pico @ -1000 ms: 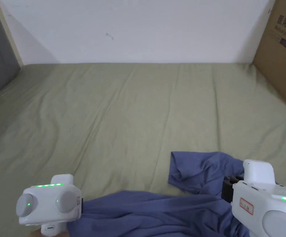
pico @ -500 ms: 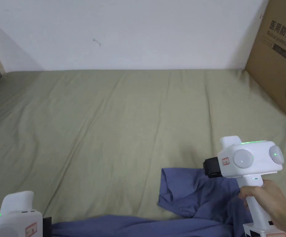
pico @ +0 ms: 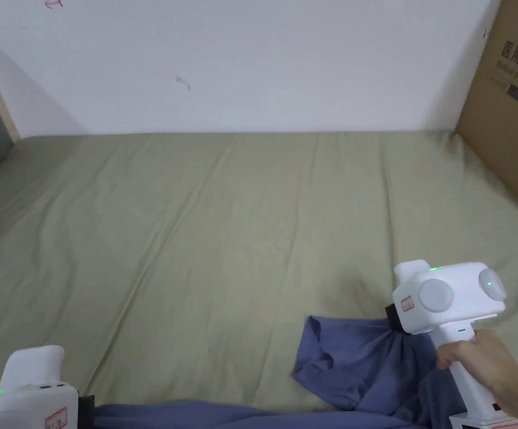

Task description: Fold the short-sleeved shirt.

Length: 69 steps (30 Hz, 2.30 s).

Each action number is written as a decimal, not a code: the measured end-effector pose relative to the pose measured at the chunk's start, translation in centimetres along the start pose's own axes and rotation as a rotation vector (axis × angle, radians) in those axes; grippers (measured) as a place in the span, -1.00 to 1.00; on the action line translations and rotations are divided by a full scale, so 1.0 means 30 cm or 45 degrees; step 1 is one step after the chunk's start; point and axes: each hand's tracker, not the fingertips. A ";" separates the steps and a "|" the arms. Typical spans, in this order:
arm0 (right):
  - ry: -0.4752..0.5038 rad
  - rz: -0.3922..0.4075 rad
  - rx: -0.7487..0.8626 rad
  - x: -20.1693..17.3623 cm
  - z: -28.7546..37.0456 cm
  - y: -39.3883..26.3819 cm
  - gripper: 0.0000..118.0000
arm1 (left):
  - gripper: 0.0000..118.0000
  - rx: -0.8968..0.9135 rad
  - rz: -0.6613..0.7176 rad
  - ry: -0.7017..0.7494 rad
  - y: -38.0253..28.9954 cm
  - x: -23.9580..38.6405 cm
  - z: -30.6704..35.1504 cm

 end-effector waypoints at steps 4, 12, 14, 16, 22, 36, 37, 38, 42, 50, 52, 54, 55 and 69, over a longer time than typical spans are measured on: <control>0.006 -0.165 0.101 0.044 0.163 0.026 -0.98 | -1.00 0.054 -0.017 -0.002 0.043 -0.008 0.089; -0.055 -0.264 0.407 0.214 0.684 0.061 -0.98 | -1.00 0.363 -0.057 0.102 0.196 -0.027 0.400; -0.074 -0.326 0.492 0.268 0.806 0.062 -0.98 | -1.00 0.440 -0.107 0.146 0.231 -0.019 0.489; -0.073 -0.366 0.547 0.303 0.920 0.056 -0.98 | -1.00 0.507 -0.069 0.104 0.266 -0.016 0.587; -0.081 -0.485 0.702 0.379 1.171 0.067 -0.98 | -1.00 0.699 -0.074 0.113 0.401 0.030 0.798; -0.186 -0.572 0.955 0.405 1.505 0.444 -0.98 | -1.00 0.942 -0.068 0.220 0.936 0.125 0.972; -0.156 -0.610 0.994 0.407 1.528 0.485 -0.98 | -1.00 0.971 -0.054 0.232 0.986 0.130 0.982; -0.142 -0.608 1.014 0.407 1.550 0.531 -0.98 | -1.00 0.990 -0.074 0.257 1.037 0.134 0.992; -0.210 -0.544 1.094 0.383 1.639 0.693 -0.98 | -1.00 1.070 -0.025 0.246 1.215 0.104 1.030; -0.170 -0.527 1.213 0.328 1.719 0.852 -0.98 | -1.00 1.198 0.066 0.282 1.386 0.042 1.023; -0.171 -0.501 1.193 0.314 1.668 0.865 -0.98 | -1.00 1.221 0.063 0.323 1.370 0.035 0.975; -0.187 -0.473 1.134 0.304 1.584 0.871 -0.98 | -1.00 1.196 0.031 0.351 1.355 0.034 0.906; -0.172 -0.472 1.116 0.299 1.532 0.870 -0.98 | -1.00 1.194 0.044 0.355 1.344 0.034 0.856; -0.168 -0.408 0.292 0.242 0.240 0.664 -0.98 | -1.00 0.452 -0.093 0.394 0.955 0.098 -0.355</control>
